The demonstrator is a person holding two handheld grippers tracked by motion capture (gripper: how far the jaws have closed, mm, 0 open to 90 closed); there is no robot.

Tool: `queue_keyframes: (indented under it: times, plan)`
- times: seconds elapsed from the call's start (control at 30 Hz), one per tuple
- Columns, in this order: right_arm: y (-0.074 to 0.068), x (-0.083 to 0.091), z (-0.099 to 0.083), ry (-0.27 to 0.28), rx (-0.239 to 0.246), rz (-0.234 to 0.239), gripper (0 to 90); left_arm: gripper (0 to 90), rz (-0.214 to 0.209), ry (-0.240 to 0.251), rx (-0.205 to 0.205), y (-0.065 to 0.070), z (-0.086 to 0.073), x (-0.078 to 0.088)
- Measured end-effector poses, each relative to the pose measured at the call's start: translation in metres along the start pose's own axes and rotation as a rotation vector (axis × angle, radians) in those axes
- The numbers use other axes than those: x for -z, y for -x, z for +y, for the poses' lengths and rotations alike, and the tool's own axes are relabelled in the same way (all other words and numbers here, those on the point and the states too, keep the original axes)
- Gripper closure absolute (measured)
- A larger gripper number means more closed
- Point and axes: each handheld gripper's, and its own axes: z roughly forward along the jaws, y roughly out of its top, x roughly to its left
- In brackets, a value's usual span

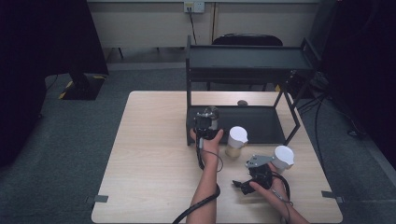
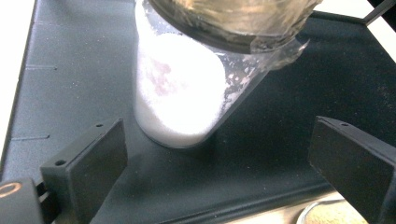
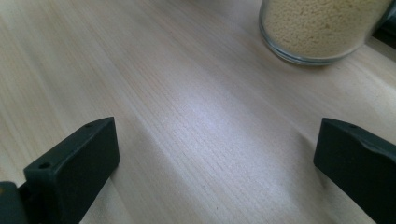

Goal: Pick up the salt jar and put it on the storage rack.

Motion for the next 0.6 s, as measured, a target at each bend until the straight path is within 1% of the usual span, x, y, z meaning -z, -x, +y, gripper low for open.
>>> queue_keyframes:
  times: [0.2,0.27,0.47,0.53,0.6]
  plan:
    - [0.000,0.000,0.000,0.000,0.000,0.000,0.0,4.2,-0.024,0.007,0.015,-0.003,-0.003,0.004]
    - [0.000,0.000,0.000,0.000,0.000,0.000,0.0,4.0,-0.027,0.008,0.012,-0.003,-0.004,0.006]
    - [0.000,0.000,0.000,0.000,0.000,0.000,0.0,3.9,-0.049,0.014,0.037,-0.006,-0.009,0.010]
    - [0.000,0.000,0.000,0.000,0.000,0.000,0.0,3.2,-0.055,0.009,0.031,-0.007,-0.010,0.011]
    - [0.000,0.000,0.000,0.000,0.000,0.000,0.0,3.1,-0.064,0.007,0.034,-0.008,-0.012,0.011]
